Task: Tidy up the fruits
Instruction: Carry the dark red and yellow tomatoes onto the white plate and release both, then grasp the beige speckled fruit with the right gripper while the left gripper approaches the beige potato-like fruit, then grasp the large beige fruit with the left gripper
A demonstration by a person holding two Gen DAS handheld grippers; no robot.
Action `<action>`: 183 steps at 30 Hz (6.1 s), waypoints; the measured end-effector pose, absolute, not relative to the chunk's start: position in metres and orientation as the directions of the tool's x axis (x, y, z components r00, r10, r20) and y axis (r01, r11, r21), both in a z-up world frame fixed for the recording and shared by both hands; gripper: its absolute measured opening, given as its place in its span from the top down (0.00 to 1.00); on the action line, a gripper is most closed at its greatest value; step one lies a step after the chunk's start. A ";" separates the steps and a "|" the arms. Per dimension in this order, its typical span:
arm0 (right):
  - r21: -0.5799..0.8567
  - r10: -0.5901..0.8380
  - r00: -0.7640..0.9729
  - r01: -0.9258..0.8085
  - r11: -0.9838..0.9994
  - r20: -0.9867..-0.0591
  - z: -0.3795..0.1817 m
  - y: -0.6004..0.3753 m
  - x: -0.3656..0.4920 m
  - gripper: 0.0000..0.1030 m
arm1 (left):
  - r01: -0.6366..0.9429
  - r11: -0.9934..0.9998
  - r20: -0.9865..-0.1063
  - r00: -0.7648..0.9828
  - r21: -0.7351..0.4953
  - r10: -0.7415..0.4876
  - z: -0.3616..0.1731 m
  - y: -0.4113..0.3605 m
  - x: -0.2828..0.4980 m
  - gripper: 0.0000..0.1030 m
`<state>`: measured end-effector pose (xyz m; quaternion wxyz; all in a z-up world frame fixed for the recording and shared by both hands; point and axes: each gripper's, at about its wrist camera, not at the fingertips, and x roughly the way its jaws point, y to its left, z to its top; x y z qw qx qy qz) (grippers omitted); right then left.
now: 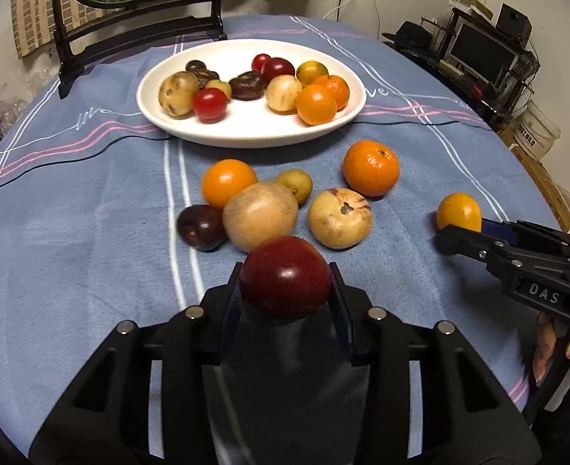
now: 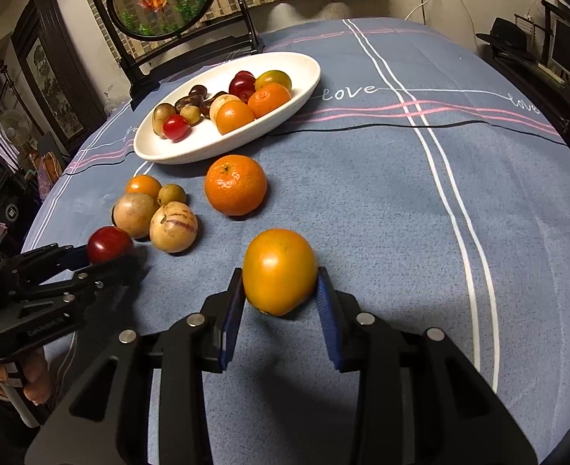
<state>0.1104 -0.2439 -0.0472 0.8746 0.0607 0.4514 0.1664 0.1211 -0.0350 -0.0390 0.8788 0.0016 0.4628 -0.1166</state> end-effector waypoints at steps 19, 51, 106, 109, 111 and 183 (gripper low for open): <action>0.169 0.348 0.602 -0.334 0.927 -0.719 0.006 -0.210 0.143 0.64 | 0.161 0.982 -0.755 0.631 -0.098 -0.179 0.016 -0.002 0.166 0.59; 0.222 0.311 0.594 -0.220 0.950 -0.742 -0.017 -0.169 0.348 0.62 | 0.002 0.994 -0.744 0.663 -0.105 -0.080 -0.004 -0.014 0.356 0.39; 0.291 0.388 0.563 -0.258 0.921 -0.729 -0.044 -0.222 0.128 0.36 | 0.083 0.996 -0.760 0.649 0.026 -0.034 -0.040 0.023 0.133 0.06; 0.293 0.394 0.559 -0.265 0.919 -0.730 -0.044 -0.221 0.126 0.36 | 0.083 0.996 -0.776 0.629 0.015 -0.041 -0.044 0.025 0.135 0.06; 0.289 0.394 0.559 -0.270 0.919 -0.730 -0.043 -0.220 0.125 0.36 | 0.086 0.996 -0.776 0.629 0.014 -0.044 -0.044 0.024 0.135 0.06; 0.267 0.418 0.514 -0.343 0.901 -0.749 -0.050 -0.231 0.111 0.60 | 0.299 0.950 -0.763 0.634 0.094 -0.124 -0.042 -0.057 0.158 0.55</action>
